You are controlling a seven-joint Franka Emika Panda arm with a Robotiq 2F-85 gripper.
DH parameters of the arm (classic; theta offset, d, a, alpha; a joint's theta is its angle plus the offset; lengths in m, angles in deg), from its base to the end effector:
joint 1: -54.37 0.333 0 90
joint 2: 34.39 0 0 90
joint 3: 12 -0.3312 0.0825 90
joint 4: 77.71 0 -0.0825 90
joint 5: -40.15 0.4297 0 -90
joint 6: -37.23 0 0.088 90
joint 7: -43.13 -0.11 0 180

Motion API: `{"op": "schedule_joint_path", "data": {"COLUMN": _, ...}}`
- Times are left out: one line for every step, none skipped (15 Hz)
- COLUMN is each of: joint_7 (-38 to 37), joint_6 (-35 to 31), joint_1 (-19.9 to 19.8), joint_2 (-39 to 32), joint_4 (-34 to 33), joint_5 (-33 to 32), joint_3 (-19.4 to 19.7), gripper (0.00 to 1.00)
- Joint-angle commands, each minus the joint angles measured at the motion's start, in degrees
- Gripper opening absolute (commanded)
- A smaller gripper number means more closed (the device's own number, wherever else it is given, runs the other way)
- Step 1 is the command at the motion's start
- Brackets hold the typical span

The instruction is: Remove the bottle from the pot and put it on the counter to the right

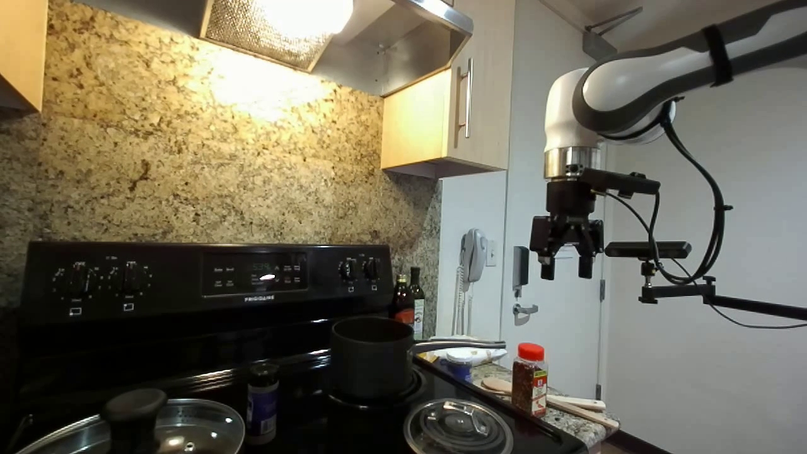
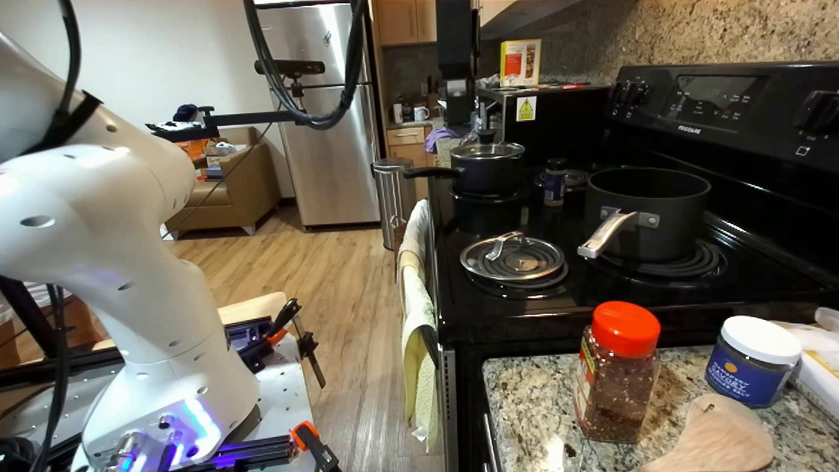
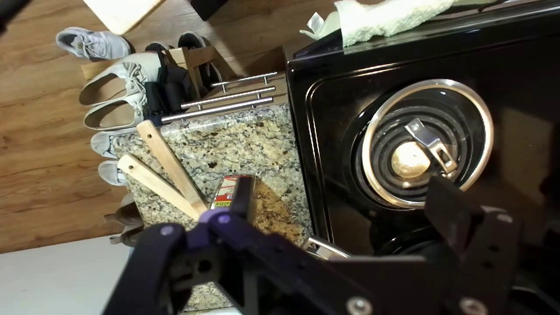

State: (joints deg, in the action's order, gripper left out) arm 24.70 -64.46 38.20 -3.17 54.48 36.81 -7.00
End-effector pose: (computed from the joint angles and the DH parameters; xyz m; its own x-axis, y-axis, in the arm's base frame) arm 0.3941 -0.1629 0.5483 0.7854 -0.6188 0.0143 -0.6189 -0.7854 0.0079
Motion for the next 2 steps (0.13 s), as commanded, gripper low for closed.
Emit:
{"op": "schedule_joint_path", "data": {"joint_7": -0.2, "joint_6": 0.2, "joint_1": 0.6, "joint_2": 0.0, "joint_4": -0.2, "joint_5": -0.2, "joint_3": 0.5, "gripper": 1.0}}
{"op": "schedule_joint_path", "data": {"joint_7": -0.2, "joint_6": 0.2, "joint_1": 0.6, "joint_2": 0.0, "joint_4": -0.2, "joint_5": -0.2, "joint_3": 0.5, "gripper": 1.0}}
